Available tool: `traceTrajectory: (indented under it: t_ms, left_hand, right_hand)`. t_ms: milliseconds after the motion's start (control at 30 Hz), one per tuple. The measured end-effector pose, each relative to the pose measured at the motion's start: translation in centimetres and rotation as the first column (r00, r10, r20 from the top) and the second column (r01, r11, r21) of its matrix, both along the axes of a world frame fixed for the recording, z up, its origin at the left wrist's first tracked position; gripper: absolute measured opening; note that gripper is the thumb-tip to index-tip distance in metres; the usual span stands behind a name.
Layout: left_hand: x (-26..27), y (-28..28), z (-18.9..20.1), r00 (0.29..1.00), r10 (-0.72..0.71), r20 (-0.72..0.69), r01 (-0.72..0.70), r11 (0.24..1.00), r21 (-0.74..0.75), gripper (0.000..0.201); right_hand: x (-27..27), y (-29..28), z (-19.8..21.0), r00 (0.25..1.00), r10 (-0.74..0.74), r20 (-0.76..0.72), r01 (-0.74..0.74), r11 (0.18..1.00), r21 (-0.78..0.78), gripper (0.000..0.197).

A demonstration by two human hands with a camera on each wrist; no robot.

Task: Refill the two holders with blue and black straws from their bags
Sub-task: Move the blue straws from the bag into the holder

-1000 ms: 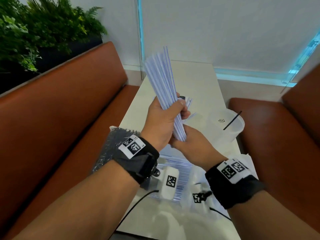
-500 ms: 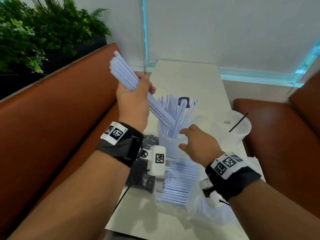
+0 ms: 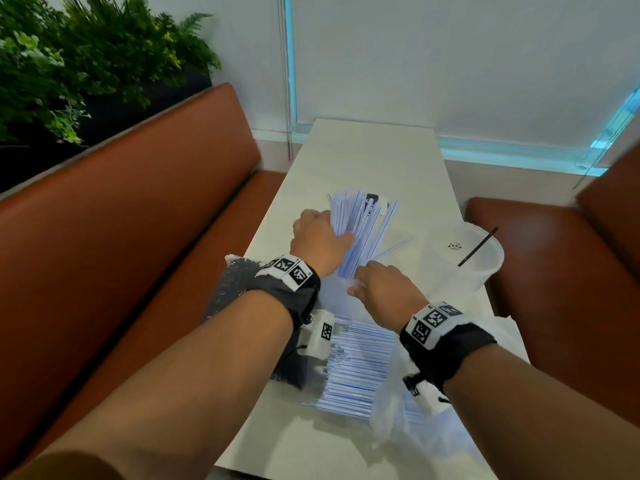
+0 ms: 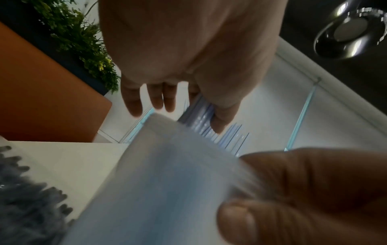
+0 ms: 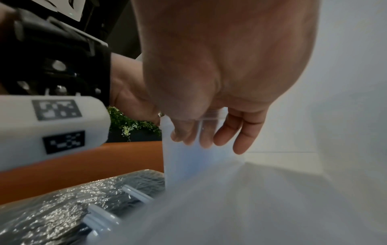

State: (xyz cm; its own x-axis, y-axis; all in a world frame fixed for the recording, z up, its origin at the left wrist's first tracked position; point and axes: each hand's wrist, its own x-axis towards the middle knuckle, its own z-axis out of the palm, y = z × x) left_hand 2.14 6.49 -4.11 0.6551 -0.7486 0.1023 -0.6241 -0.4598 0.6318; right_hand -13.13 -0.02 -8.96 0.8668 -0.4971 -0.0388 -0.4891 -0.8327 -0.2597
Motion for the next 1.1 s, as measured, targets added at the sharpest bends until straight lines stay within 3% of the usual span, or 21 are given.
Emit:
traceTrajectory:
  t_ms: [67,167,333,400,467,533,567,633,700,733,800,900,967,1100]
  left_hand:
    - [0.3,-0.1,-0.8,0.994,-0.081,-0.075,0.088,0.991,0.097,0.065]
    - [0.6,0.3,-0.9,0.984,-0.092,-0.149,0.08,0.993,-0.087,0.101]
    - [0.7,1.0,-0.6,0.959,-0.205,-0.194,0.205,0.979,-0.019,0.12]
    - [0.9,1.8,-0.4,0.96,-0.165,-0.224,0.145,0.984,-0.106,0.12]
    - [1.0,3.4,-0.4,0.978,-0.101,-0.182,0.053,0.966,-0.252,0.106]
    - [0.3,5.4,-0.5,0.996,-0.024,-0.083,-0.01,0.923,-0.384,0.074]
    - [-0.5,6.4,-0.5,1.0,-0.013,-0.027,0.0,0.913,-0.407,0.056]
    - [-2.4,7.6,-0.7,0.99,-0.128,0.058,0.14,0.936,-0.322,0.028]
    - [-4.6,7.8,-1.3,0.92,-0.364,0.141,0.376,0.925,-0.062,0.023]
    - [-5.5,7.6,-1.9,0.859,-0.482,0.169,0.473,0.876,0.095,0.027]
    - [-7.0,6.8,-3.2,0.749,-0.642,0.164,0.567,0.749,0.342,0.041]
    - [-8.2,5.8,-4.5,0.687,-0.716,0.127,0.558,0.631,0.538,0.061]
    - [-8.8,5.4,-5.1,0.689,-0.711,0.138,0.527,0.622,0.579,0.062]
    - [-9.7,5.1,-6.0,0.706,-0.666,0.24,0.478,0.699,0.532,0.052]
  right_hand:
    - [-0.1,0.0,0.1,1.0,0.006,-0.009,-0.006,1.0,-0.008,0.028]
    - [-0.1,0.1,0.2,1.0,0.006,0.001,-0.006,1.0,-0.023,0.031]
    - [-0.3,0.7,1.4,0.999,0.018,-0.038,-0.018,1.0,0.008,0.03]
    - [-1.1,1.0,2.2,0.999,0.025,0.036,-0.027,0.999,0.046,0.027]
    - [-2.4,1.7,2.7,0.973,-0.04,0.227,0.034,0.999,0.028,0.022]
    - [-3.9,2.2,2.9,0.932,-0.172,0.319,0.197,0.979,-0.045,0.017]
    - [-4.6,2.3,2.9,0.929,-0.261,0.263,0.284,0.957,-0.055,0.025]
    - [-5.7,2.2,2.4,0.912,-0.408,-0.049,0.404,0.912,-0.078,0.047]
    - [-6.1,2.1,1.7,0.862,-0.425,-0.276,0.418,0.904,-0.087,0.06]
    - [-6.2,2.0,1.4,0.858,-0.408,-0.313,0.411,0.91,-0.059,0.056]
    - [-6.0,2.1,1.1,0.873,-0.386,-0.297,0.404,0.915,0.0,0.034]
    - [-5.8,1.8,0.9,0.89,-0.387,-0.241,0.413,0.908,0.066,0.03]
    - [-5.9,1.6,0.9,0.896,-0.382,-0.226,0.41,0.907,0.095,0.029]
    - [-5.9,1.3,0.9,0.897,-0.386,-0.215,0.408,0.91,0.069,0.029]
